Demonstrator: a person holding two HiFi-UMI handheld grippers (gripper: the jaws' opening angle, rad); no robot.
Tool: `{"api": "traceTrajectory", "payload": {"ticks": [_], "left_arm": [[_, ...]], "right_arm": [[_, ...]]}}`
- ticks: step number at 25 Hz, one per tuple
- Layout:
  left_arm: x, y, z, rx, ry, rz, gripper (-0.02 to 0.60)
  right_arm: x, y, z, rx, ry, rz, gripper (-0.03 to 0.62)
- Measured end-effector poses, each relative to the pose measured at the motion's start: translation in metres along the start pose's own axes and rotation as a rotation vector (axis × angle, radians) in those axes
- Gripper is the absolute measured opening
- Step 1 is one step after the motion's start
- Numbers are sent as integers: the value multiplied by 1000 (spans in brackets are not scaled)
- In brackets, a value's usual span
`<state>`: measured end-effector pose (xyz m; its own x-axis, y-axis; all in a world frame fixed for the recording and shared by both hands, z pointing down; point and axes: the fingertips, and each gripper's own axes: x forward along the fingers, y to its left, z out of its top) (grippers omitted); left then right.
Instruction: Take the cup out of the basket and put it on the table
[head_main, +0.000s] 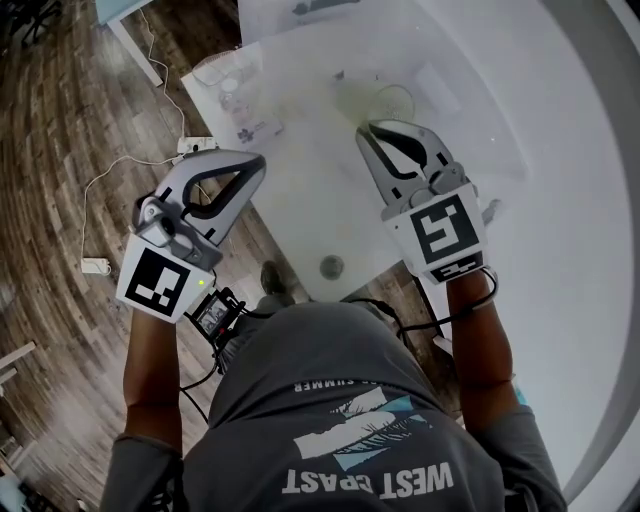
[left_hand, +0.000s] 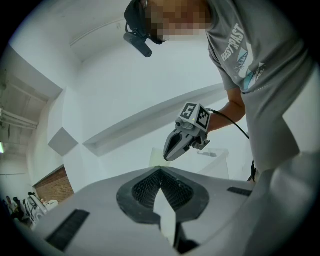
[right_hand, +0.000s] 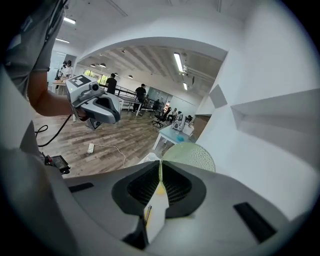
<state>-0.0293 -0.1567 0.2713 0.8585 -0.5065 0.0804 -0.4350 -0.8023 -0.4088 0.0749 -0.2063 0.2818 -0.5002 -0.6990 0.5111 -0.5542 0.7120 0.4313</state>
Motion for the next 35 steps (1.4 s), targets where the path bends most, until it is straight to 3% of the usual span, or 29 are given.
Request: {"api": "traceTrajectory", "payload": {"ticks": [7, 18, 35], "left_arm": [[-15, 2, -11, -1, 22, 22, 9], [-40, -2, -38, -21, 77, 69, 9], [-91, -14, -52, -83, 135, 139, 9]], "right_arm": [[4, 39, 14, 2, -29, 51, 31], [33, 96, 1, -7, -26, 169, 31], [87, 177, -64, 18, 153, 319, 31]]}}
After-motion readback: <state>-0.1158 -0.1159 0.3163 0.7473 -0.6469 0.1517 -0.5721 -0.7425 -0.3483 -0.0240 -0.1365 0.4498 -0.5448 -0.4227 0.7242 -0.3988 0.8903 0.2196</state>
